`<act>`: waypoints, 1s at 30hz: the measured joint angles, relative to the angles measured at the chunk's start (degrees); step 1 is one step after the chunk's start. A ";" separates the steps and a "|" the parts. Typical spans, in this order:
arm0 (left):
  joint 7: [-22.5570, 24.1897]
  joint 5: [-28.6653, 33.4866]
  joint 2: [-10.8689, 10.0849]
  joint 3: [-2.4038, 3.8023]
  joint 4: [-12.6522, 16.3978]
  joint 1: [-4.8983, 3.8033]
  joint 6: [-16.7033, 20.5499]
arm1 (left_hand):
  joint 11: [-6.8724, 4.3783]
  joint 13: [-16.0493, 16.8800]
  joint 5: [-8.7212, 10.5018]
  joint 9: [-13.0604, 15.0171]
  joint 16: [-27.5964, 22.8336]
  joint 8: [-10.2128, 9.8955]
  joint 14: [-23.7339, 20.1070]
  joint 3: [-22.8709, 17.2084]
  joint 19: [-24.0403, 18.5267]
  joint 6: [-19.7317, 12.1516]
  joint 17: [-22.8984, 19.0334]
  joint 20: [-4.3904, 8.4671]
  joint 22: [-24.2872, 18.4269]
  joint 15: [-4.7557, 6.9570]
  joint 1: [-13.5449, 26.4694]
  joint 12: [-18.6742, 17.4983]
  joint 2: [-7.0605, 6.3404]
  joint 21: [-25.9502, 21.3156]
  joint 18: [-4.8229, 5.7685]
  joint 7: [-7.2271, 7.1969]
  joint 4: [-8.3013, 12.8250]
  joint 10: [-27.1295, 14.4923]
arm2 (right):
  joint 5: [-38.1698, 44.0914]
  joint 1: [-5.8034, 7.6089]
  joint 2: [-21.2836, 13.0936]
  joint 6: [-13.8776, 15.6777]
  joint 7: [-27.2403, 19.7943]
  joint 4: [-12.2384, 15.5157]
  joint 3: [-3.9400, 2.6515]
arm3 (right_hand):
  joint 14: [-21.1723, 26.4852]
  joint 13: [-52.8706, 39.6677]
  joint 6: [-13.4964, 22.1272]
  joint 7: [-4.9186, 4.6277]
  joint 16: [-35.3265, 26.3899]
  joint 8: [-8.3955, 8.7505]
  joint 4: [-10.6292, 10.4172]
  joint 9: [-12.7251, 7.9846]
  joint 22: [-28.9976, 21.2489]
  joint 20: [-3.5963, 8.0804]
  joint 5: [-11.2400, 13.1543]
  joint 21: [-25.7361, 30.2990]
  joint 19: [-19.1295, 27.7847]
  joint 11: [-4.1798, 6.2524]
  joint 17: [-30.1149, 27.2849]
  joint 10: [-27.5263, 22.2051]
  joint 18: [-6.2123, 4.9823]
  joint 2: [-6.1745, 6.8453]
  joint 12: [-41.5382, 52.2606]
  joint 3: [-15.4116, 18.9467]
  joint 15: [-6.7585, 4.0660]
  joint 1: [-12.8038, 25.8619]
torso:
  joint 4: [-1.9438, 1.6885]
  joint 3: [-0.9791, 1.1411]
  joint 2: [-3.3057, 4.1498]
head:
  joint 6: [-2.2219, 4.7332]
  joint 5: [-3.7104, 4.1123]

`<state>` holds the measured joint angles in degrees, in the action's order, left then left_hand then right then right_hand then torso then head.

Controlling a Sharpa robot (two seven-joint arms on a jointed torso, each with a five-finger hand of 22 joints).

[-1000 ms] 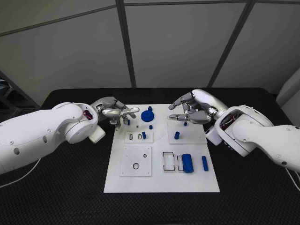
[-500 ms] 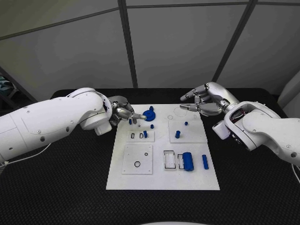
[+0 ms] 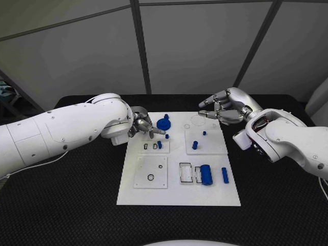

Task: Assemble the parts on the task board

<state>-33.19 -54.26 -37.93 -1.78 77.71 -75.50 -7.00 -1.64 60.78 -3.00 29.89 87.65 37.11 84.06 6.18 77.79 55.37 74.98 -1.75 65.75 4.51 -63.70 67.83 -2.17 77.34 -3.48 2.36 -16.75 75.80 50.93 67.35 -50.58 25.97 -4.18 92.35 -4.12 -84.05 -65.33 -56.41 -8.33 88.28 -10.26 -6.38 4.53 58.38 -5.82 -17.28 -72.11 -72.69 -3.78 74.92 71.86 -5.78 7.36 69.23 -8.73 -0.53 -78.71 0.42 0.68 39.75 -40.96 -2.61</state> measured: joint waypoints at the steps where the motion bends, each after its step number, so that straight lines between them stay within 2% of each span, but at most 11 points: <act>1: -0.10 -0.10 0.24 -0.12 -0.16 -0.05 -0.27 | 0.00 -0.07 0.00 0.04 0.00 0.00 0.00 0.00 0.00 -0.07 0.00 0.00 -0.08 0.00 0.00 0.00 0.00 0.00 0.00 -0.06 0.00 0.00 | -0.01 0.00 0.06 0.01 0.06 -0.05 0.00 | 0.00 0.00 0.00 0.00 0.00 0.00 0.00 0.00 0.00 0.00 0.00 0.00 0.00 0.00 0.00 0.00 0.00 0.00 0.00 0.00 0.00 0.00 | 0.00 0.00 0.00 | -0.04 0.00; 9: -0.50 -0.46 1.48 -0.60 -1.00 -0.11 -2.08 | 0.00 -0.78 0.00 0.41 0.00 0.00 0.00 0.16 0.00 -0.33 0.00 0.00 -0.76 0.00 -0.02 -0.36 0.02 0.00 0.00 -0.08 0.16 0.00 | -0.02 0.00 0.41 0.02 0.37 -0.33 0.00 | 0.00 0.07 0.00 0.00 0.00 0.00 0.00 -0.05 -0.06 0.00 0.00 0.00 0.00 0.00 -0.01 0.00 0.00 0.00 -0.01 0.00 0.00 0.00 | 0.01 -0.04 0.04 | -0.30 0.05; 13: -0.57 -0.53 1.95 -0.81 -1.35 -0.15 -3.01 | 0.00 -0.91 0.00 0.50 0.00 0.00 0.00 0.16 0.00 -0.62 -0.01 0.00 -0.87 0.00 -0.64 -0.39 0.63 0.00 0.00 -0.20 0.16 0.00 | -0.03 0.00 0.56 0.01 0.51 -0.41 0.00 | 0.00 0.07 0.00 0.00 0.00 0.00 0.00 -0.05 -0.13 0.00 0.00 0.00 0.00 0.00 -0.01 0.00 0.00 0.00 -0.01 0.00 0.00 0.00 | 0.02 -0.04 0.05 | -0.46 0.06; 20: -0.61 -0.61 2.47 -1.34 -1.77 -0.15 -4.36 | 0.00 -0.94 0.00 0.62 0.00 0.00 0.00 0.16 0.00 -0.61 -0.01 0.00 -0.92 0.00 -0.79 -0.39 0.77 0.00 0.00 -0.20 0.16 0.00 | -0.03 0.00 0.77 0.00 0.64 -0.57 0.00 | 0.00 0.06 0.00 0.00 0.01 0.00 0.00 -0.05 -0.23 0.00 -0.31 0.00 0.00 0.00 -0.01 0.00 0.00 0.00 -0.01 0.00 0.00 0.00 | 0.05 -0.07 0.07 | -0.77 0.06; 30: -0.61 -0.66 2.63 -1.49 -2.00 -0.15 -5.29 | 0.14 -1.10 0.00 0.90 0.00 0.00 0.00 -0.02 -0.01 -0.82 -0.01 0.00 -0.97 0.00 -1.75 -0.39 1.74 -0.22 0.00 0.00 0.34 -0.15 | -0.03 0.00 1.02 -0.03 0.76 -0.75 0.00 | 0.00 0.08 0.00 0.00 0.01 0.00 0.00 -0.07 -0.28 0.00 -0.33 0.09 0.00 0.00 -0.01 0.00 0.00 0.00 -0.02 0.00 0.01 0.00 | -0.01 -0.08 0.08 | -1.00 0.15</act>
<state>-33.80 -54.92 -35.30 -3.27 75.71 -75.65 -12.29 -1.49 59.68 -3.01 30.80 87.65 37.10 84.06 6.16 77.78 54.55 74.96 -1.75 64.78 4.51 -65.46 67.45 -0.43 77.12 -3.47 2.36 -16.42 75.65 50.90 67.35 -49.56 25.95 -3.42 91.60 -4.12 -84.05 -65.24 -56.40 -8.33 88.29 -10.26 -6.38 4.46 58.10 -5.82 -17.61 -72.02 -72.69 -3.78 74.91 71.86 -5.78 7.36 69.21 -8.73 -0.52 -78.72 0.41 0.60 39.83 -41.96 -2.46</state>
